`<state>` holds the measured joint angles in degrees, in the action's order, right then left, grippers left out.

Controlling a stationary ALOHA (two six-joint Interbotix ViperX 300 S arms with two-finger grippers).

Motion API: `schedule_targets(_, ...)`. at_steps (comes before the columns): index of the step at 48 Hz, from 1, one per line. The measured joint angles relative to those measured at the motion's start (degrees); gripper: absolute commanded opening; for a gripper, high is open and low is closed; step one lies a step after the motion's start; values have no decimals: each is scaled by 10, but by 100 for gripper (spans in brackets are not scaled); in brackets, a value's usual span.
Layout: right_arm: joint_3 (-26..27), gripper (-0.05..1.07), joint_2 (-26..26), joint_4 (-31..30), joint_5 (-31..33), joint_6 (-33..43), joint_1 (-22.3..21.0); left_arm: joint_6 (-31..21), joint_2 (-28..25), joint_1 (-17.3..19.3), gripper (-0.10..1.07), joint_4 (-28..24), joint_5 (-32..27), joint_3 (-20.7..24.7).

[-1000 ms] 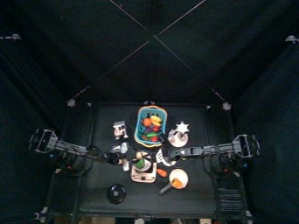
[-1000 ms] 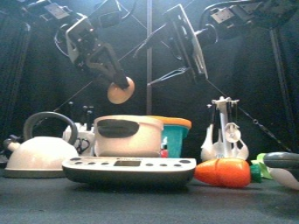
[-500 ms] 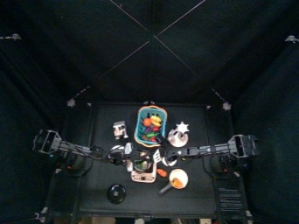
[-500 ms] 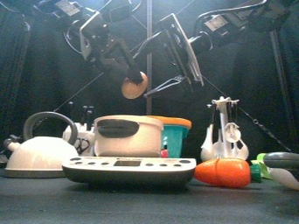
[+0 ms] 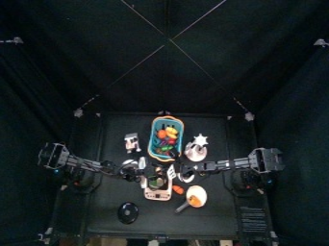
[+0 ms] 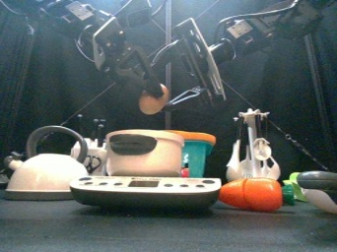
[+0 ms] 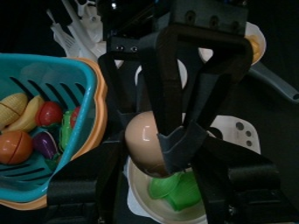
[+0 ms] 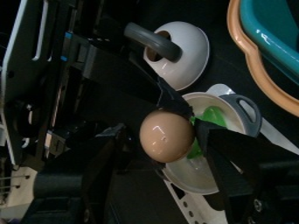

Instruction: Grasp egg with other hand

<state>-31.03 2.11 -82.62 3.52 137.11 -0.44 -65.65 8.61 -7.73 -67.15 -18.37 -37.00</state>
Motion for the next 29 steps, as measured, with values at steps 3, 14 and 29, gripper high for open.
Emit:
schedule_targets(3, 0, 83, -1, -1, -1, 0, -1, 0, 0, -1, 74, 0, 0, 0)
schedule_targets(14, 0, 70, -2, 0, -1, 0, -5, 0, 0, 0, 74, -2, 0, 1)
schedule_targets(29, 0, 69, -2, 0, 1, 0, -7, -2, 0, 2, 85, 17, -4, 1)
